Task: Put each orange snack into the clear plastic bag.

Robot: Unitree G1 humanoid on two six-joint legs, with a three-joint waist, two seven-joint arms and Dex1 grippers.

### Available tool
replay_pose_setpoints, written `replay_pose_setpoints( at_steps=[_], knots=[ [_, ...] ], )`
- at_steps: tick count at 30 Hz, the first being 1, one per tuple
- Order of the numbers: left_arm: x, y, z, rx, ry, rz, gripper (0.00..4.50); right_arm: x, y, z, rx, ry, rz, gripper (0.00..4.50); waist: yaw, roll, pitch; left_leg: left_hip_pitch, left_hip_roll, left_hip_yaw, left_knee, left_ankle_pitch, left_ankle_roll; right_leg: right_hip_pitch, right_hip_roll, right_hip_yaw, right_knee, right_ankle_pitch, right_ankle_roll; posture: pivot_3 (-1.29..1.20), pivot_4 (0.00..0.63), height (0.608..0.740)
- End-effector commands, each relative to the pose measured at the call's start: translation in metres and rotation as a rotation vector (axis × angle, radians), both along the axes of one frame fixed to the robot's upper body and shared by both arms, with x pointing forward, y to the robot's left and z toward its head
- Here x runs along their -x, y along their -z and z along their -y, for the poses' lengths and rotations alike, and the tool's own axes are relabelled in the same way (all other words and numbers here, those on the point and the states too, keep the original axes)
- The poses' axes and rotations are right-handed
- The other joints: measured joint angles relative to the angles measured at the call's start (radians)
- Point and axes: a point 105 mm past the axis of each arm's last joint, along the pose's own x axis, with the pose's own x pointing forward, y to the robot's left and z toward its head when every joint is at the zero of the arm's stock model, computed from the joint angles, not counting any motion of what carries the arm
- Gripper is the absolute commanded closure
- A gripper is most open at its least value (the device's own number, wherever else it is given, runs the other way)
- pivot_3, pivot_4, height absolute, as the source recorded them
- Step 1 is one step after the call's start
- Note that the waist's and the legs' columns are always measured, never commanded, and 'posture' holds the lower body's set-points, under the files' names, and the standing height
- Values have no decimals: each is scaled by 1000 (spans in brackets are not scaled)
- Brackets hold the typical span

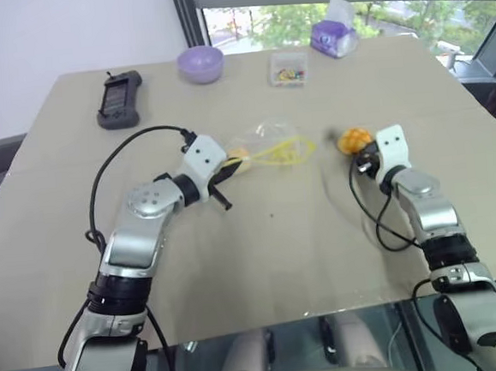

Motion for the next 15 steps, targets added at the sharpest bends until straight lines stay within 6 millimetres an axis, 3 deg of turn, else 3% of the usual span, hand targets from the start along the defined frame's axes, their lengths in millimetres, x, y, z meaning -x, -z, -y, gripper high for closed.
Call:
replay_pose_setpoints(
  at_steps=[1,5,8,11,15],
  knots=[
    [0,-13,-1,0,-15,56,4500,14,-23,-8,-23,-71,65,3055,0,0,0,-1,0,0,0,0,0,0,0,0,0,0,0,0,150,740],
    [0,-10,1,-6,-12,53,4500,48,-58,-38,-79,-265,110,3055,-2,1,1,-3,0,1,0,0,0,-3,0,1,0,0,0,0,150,740],
    [0,-8,4,-10,-6,49,4500,79,-71,-72,-124,-436,85,3055,-3,1,1,-5,1,1,0,0,0,-6,0,1,1,0,0,0,150,740],
    [0,-7,7,-18,13,49,4500,96,-72,-96,-145,-519,54,3055,-1,1,1,-5,1,0,0,0,0,-6,1,0,1,0,0,0,150,740],
    [2,-9,10,-15,34,63,4500,96,-60,-116,-138,-533,9,3055,2,1,1,-5,0,1,0,0,0,-5,0,0,1,0,0,0,150,740]
  ],
)
